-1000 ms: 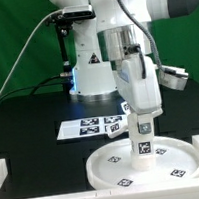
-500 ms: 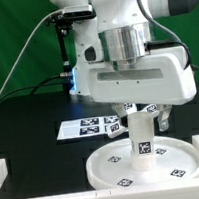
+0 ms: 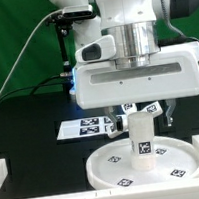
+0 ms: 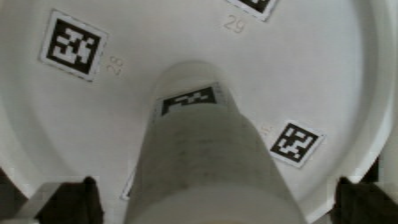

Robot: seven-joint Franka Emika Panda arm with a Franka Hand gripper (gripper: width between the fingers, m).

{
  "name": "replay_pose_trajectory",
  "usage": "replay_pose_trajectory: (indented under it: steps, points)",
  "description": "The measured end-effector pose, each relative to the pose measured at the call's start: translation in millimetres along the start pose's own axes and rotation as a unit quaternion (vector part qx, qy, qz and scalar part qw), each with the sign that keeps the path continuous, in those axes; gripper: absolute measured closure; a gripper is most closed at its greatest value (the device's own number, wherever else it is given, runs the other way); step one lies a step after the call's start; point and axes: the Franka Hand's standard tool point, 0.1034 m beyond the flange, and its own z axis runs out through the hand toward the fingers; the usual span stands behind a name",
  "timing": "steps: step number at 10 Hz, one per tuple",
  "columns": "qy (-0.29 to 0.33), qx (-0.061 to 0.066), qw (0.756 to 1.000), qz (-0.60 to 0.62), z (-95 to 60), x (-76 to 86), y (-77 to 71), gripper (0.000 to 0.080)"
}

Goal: Assemble round table

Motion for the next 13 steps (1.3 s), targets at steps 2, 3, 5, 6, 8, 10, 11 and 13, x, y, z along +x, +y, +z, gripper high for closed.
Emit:
replay_pose_trajectory:
  steps: [2,3,5,6,8,10,11,13]
  points:
    - [-0.001,-0.005,0.998,-0.069,-0.1,0.5,1.9,0.0151]
    - [-0.002,-0.011,0.992,-0.129,0.6,-0.7,0.6,0.0151]
    - [-0.005,-0.015,0.984,-0.175,1.2,-2.2,0.6,0.0151]
    - [-0.005,-0.014,0.987,-0.161,1.3,-2.2,0.9,0.0151]
    - [-0.005,-0.014,0.99,-0.143,1.2,-2.1,0.9,0.0399]
    - [-0.004,-0.014,0.998,-0.061,1.3,-2.2,0.8,0.0396]
    - [-0.003,-0.014,0.999,-0.03,1.3,-2.2,0.8,0.0396]
    - [0.02,-0.018,0.997,0.076,2.4,0.0,-0.4,0.0396]
